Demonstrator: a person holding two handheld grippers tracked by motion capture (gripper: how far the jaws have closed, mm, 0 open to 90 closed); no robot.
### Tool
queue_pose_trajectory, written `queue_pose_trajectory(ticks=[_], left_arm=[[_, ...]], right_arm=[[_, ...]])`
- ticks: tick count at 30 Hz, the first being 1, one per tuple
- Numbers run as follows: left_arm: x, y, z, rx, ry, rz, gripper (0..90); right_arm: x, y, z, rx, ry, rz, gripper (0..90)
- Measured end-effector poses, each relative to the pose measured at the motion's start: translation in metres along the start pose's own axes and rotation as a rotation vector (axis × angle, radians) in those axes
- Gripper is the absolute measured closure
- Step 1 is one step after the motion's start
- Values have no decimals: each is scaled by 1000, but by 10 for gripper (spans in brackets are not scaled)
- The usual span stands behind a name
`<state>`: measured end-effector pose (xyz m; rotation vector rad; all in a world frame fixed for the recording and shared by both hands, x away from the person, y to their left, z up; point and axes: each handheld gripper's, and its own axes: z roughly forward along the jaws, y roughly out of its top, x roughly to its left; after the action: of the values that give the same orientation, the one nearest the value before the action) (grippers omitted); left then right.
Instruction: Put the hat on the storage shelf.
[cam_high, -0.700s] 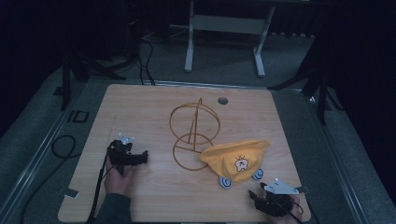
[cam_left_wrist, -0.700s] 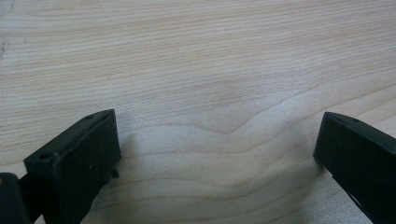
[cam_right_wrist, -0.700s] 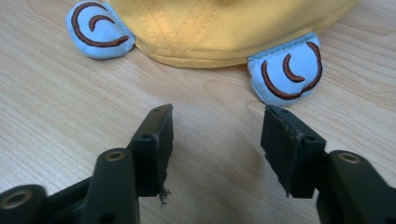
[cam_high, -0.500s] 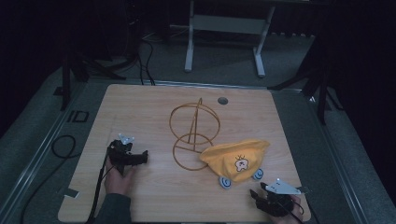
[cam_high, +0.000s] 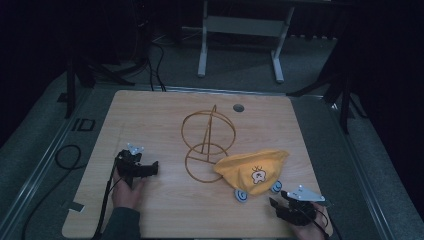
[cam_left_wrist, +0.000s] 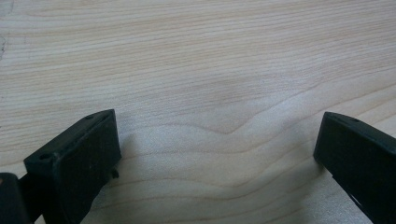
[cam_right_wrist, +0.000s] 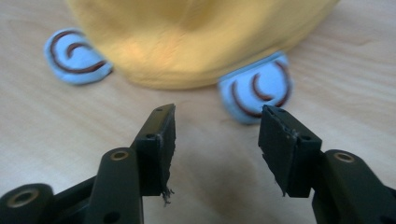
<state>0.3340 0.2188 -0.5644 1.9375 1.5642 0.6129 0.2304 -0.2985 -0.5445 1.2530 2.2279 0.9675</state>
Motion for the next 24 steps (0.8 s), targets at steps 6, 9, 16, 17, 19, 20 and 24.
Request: queue_pose_trajectory(ticks=[6,9,16,17,19,20,24], left_arm=[[0,0,0,0,0,0,4],[0,0,0,0,0,0,4],[0,0,0,0,0,0,4],[0,0,0,0,0,0,4],[0,0,0,0,0,0,4],[0,0,0,0,0,0,4],[0,0,0,0,0,0,4]], right_arm=[[-10,9,4,18,-43,-39,443],[-14,12,8,25,-48,-54,431],[-17,15,16,33,-25,-111,399],[-18,16,17,33,-24,-117,398],[-18,16,18,34,-20,-121,399],[-19,16,19,37,-12,-125,398],[-21,16,25,54,12,-153,403]])
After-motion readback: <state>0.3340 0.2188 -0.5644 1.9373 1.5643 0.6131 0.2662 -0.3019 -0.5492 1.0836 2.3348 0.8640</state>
